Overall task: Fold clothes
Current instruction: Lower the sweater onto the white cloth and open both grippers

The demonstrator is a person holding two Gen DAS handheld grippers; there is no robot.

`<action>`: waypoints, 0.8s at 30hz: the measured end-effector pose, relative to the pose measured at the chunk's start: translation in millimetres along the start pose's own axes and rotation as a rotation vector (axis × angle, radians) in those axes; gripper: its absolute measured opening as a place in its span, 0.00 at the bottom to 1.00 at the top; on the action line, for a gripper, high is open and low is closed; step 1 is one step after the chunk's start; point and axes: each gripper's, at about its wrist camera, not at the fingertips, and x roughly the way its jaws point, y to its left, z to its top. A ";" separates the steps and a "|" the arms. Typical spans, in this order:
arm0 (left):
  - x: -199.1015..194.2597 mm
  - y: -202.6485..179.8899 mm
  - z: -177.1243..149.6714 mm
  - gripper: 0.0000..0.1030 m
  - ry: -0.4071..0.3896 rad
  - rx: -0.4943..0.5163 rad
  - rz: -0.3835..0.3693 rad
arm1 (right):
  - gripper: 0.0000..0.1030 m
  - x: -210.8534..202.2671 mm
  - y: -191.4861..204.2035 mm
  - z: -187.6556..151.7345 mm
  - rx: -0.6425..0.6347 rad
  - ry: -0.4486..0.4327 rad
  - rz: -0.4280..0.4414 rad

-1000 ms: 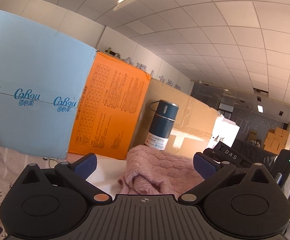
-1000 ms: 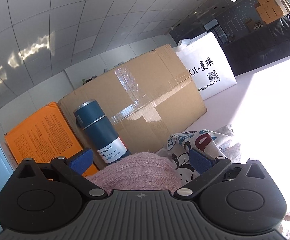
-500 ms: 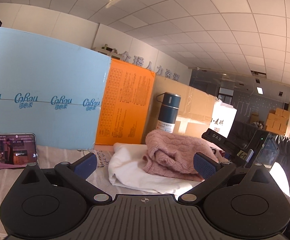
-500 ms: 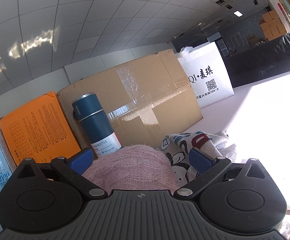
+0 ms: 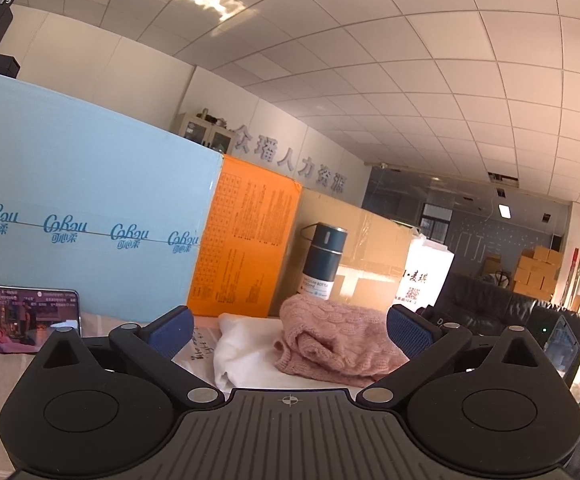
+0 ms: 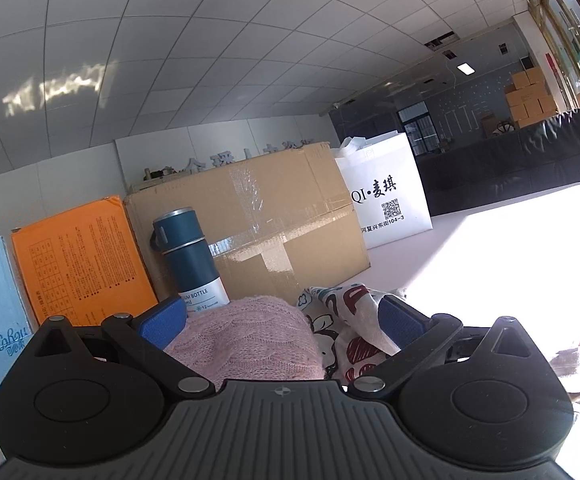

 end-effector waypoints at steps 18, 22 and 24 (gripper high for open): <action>-21.3 -1.9 14.9 1.00 0.048 -0.055 -0.018 | 1.00 -186.5 57.8 88.1 -0.101 -0.072 0.106; -23.6 -6.4 14.7 1.00 0.051 -0.048 -0.020 | 1.00 -187.0 67.3 77.6 -0.172 -0.024 0.123; -23.0 -8.8 12.7 1.00 0.053 -0.040 -0.012 | 1.00 -183.4 70.4 70.6 -0.185 -0.013 0.112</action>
